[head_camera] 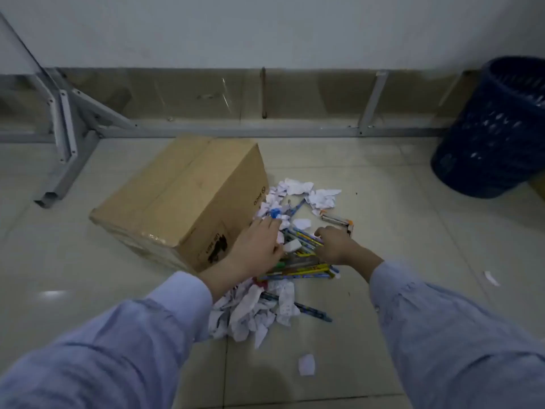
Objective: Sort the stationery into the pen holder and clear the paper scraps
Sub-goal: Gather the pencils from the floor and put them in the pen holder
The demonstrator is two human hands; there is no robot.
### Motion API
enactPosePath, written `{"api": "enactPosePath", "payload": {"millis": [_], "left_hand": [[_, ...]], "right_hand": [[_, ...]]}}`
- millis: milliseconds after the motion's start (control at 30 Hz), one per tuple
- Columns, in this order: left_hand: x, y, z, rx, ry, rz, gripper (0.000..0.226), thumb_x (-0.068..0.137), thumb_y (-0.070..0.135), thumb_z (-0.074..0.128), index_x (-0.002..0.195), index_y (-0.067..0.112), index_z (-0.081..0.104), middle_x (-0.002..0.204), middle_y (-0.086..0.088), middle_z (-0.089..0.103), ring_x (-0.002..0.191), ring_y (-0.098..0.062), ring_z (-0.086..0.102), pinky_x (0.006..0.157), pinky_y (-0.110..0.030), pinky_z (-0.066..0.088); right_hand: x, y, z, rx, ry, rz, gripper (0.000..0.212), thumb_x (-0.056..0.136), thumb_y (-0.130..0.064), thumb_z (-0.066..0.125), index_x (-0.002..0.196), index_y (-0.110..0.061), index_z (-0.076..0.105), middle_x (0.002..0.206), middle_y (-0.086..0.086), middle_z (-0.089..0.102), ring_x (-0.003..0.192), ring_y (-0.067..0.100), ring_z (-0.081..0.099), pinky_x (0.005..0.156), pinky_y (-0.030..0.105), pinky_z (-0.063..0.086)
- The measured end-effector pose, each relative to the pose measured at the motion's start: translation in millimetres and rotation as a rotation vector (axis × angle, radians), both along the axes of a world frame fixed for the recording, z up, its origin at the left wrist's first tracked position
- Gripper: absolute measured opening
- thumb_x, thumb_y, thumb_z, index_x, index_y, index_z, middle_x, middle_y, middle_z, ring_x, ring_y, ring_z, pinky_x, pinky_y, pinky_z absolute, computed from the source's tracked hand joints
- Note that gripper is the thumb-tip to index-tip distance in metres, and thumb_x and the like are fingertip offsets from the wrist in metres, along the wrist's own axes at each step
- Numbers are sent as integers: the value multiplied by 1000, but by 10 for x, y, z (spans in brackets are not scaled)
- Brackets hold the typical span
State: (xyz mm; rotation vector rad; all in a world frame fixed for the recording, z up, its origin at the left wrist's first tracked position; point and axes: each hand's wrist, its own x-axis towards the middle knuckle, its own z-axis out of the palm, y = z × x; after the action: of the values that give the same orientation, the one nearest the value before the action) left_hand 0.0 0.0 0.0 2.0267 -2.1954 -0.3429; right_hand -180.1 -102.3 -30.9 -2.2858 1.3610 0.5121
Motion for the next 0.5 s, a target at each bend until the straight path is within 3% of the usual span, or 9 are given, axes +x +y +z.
{"api": "enactPosePath", "payload": {"millis": [133, 367, 500], "left_hand": [[-187, 145, -348, 123, 21, -5, 36, 94, 29, 45, 125, 11, 43, 120, -9, 48, 111, -26, 45, 86, -34, 42], [-318, 259, -777, 157, -31, 30, 54, 96, 25, 44, 144, 6, 26, 138, -12, 39, 125, -29, 37, 104, -37, 36], [-357, 239, -866, 137, -86, 18, 55, 95, 21, 46, 143, 6, 24, 138, -12, 38, 125, -28, 36, 104, -36, 36]], "right_hand": [[-68, 80, -129, -99, 91, 20, 38, 98, -28, 47, 129, -6, 42, 127, 20, 42, 112, 36, 44, 87, 45, 43], [-174, 134, -506, -278, 180, -10, 48, 91, -25, 61, 131, -7, 41, 128, 14, 45, 117, 34, 45, 96, 48, 40], [-165, 142, -697, -371, 132, -43, 38, 95, -22, 54, 129, -8, 44, 129, 14, 45, 117, 34, 44, 95, 48, 39]]}}
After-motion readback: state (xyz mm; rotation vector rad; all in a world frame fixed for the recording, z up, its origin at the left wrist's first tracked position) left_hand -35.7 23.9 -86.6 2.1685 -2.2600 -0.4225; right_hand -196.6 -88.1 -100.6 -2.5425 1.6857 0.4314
